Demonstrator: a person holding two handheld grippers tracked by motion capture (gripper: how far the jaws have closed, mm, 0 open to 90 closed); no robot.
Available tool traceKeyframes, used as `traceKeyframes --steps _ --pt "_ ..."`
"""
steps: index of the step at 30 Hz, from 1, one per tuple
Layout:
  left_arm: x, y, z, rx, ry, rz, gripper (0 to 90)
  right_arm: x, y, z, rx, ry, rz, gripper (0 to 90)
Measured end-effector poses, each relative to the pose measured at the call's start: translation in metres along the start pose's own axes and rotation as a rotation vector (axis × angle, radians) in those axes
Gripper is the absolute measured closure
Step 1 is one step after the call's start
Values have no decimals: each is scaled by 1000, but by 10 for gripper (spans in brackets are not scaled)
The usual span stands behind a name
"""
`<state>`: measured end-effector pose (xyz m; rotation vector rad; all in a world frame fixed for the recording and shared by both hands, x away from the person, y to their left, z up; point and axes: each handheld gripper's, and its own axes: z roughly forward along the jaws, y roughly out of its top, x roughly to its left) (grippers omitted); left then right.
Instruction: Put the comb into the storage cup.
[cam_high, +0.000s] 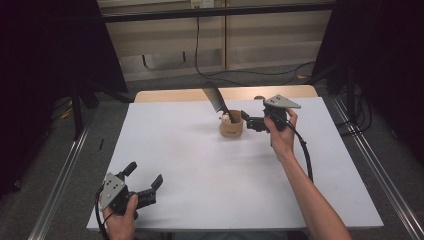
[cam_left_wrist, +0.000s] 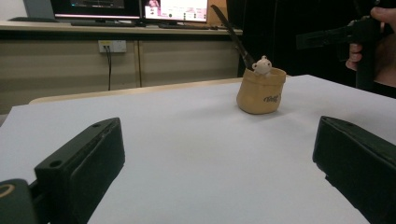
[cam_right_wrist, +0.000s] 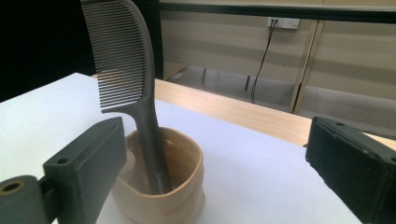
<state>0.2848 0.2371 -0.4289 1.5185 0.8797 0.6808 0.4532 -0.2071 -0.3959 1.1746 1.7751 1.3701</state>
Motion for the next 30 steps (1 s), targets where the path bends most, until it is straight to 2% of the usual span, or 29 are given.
traceKeyframes --steps 8,10,20,26,30 --pt "1 0 -2 9 12 8 24 4 1 -11 -28 -13 -20 7" --pt "0 0 -3 6 17 12 24 3 1 -16 -33 -40 -30 0" --pt "3 0 -4 1 29 8 24 2 -3 -34 -63 -94 -62 0" --pt "2 0 -4 -1 29 9 24 3 -5 -44 -78 -96 -62 0" --pt "2 0 -4 -1 28 13 24 9 -5 -49 -82 -92 -82 0"
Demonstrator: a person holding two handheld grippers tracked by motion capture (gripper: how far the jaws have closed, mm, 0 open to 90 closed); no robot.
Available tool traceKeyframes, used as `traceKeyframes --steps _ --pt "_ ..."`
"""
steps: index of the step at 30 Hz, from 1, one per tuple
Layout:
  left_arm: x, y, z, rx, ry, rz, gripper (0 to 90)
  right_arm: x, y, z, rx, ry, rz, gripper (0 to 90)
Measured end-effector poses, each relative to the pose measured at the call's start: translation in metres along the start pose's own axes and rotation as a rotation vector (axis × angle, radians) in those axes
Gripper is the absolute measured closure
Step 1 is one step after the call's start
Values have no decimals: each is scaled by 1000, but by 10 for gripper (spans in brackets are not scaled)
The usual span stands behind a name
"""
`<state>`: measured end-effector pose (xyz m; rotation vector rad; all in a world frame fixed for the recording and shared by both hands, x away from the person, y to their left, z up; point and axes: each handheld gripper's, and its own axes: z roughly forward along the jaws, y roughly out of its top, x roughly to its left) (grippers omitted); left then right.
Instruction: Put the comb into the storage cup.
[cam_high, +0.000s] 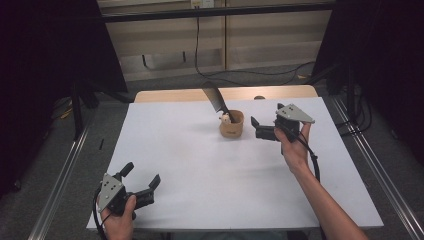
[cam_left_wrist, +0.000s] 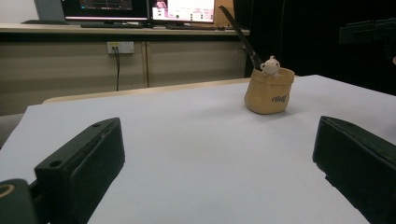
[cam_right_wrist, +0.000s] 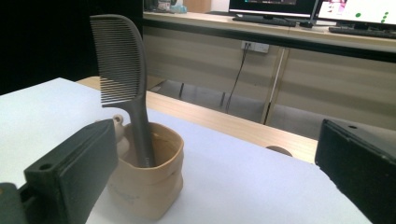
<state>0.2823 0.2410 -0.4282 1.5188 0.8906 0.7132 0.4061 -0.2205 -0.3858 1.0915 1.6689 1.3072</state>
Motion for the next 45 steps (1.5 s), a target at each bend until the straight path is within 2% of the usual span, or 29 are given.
traceKeyframes --steps 5,10,23,28,30,32,42,45 --pt "0 0 0 -1 6 -2 24 4 -2 -9 -23 -26 -15 0" --pt "0 0 0 0 5 -2 24 5 -6 -19 -34 -29 -34 0" --pt "0 0 -1 6 33 -2 24 -6 -21 -49 -39 -19 14 0" --pt "-2 0 0 6 25 -2 24 -8 -24 -64 -38 -6 26 0" --pt "-2 0 0 -1 29 -8 24 -8 -26 -70 -42 -20 25 0" --pt "-2 1 0 0 31 -7 24 -9 -29 -77 -33 -13 27 0" --pt "-2 0 0 -7 35 -37 26 -13 -44 -94 -20 -45 34 0" --pt "-2 1 -1 -9 38 -35 26 -12 -47 -101 -27 -63 15 0"
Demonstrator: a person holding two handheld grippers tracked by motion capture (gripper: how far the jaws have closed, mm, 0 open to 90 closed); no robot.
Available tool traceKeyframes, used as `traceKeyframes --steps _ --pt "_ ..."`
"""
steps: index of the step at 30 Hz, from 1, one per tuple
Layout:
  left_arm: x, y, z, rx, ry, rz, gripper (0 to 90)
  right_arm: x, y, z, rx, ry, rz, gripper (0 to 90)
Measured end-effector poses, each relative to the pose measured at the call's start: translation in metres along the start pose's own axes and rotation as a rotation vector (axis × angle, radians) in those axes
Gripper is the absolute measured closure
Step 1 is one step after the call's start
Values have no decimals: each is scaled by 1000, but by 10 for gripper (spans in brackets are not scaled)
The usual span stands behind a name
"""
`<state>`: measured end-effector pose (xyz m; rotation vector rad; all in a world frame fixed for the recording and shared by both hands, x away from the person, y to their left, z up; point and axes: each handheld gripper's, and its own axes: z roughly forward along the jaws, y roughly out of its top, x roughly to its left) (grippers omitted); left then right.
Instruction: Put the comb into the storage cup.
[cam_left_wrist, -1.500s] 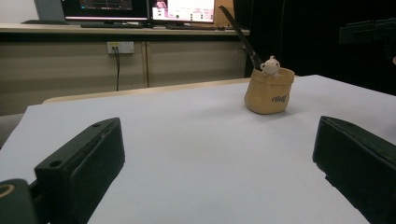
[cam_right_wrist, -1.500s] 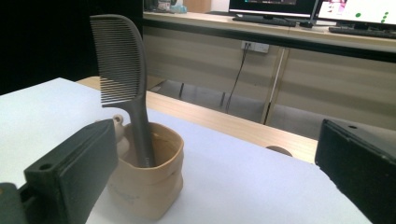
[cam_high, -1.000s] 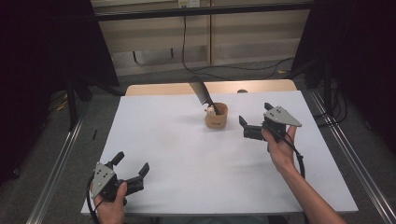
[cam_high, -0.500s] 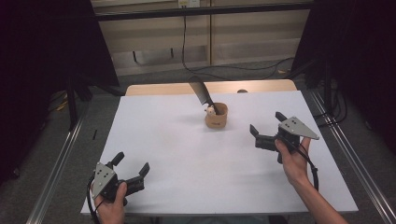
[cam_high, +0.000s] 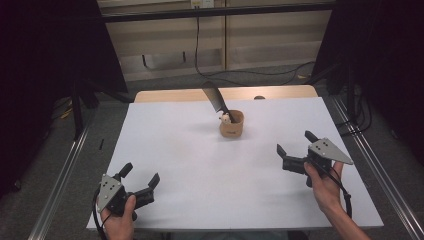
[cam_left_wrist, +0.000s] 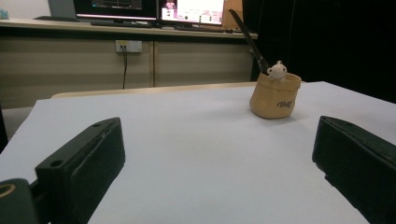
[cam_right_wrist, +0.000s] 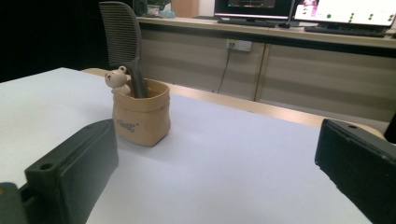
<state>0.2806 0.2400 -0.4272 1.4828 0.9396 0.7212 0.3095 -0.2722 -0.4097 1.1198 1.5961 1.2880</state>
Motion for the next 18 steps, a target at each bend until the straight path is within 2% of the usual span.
traceKeyframes --steps 2,6,15,18 --pt "-1 0 0 0 1 -4 26 -1 -2 -8 -8 -5 -6 0" --pt "-2 0 0 2 5 19 26 -4 -5 -15 -7 -13 9 0" --pt "-2 2 -3 -2 20 -5 25 -7 -13 -31 9 -20 22 0" --pt "-2 2 -3 -3 20 5 26 -7 -16 -37 16 -20 23 0"
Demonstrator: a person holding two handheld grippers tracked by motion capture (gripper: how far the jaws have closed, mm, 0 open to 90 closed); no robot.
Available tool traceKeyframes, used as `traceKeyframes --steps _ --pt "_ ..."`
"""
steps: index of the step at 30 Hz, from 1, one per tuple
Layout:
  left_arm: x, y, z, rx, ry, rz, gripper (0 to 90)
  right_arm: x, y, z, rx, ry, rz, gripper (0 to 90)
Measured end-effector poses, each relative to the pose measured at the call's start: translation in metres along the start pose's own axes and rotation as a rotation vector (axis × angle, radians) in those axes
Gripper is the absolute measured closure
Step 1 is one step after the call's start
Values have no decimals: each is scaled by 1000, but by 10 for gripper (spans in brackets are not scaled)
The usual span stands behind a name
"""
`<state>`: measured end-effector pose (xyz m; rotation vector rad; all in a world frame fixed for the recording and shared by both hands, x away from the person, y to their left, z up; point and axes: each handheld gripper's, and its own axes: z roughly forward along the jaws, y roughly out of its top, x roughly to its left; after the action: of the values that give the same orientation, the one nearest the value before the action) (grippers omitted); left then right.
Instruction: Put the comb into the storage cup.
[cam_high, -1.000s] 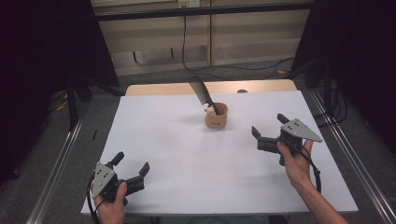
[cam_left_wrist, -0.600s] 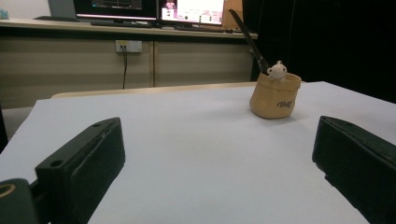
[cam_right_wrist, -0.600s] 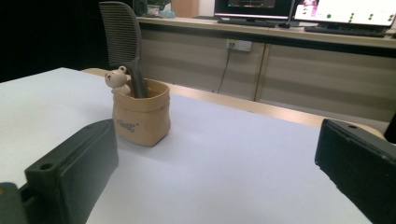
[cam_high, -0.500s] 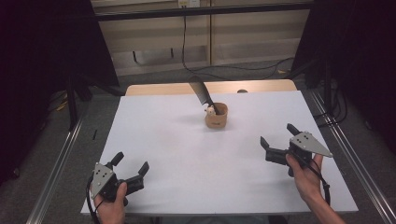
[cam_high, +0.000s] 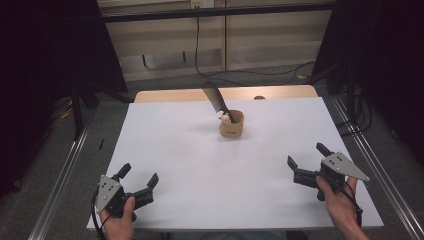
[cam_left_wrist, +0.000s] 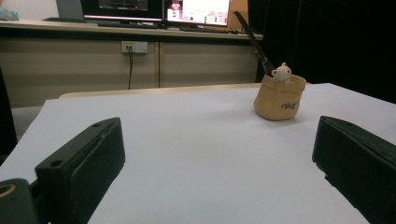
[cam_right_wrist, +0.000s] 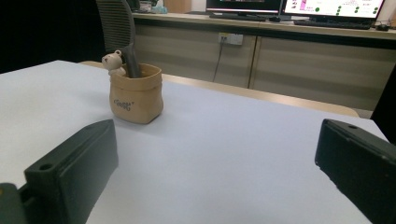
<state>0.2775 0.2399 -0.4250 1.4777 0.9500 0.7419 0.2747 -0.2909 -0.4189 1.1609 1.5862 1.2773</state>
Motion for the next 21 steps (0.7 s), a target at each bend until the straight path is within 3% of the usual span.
traceKeyframes --steps 3,12,21 --pt "0 0 0 2 -4 5 25 -1 -4 -8 1 -30 -7 0" --pt "-3 0 1 0 1 10 26 -5 -20 -22 7 -56 -2 0" --pt "-2 -2 1 6 18 -4 26 -6 -33 -25 40 -72 15 0"
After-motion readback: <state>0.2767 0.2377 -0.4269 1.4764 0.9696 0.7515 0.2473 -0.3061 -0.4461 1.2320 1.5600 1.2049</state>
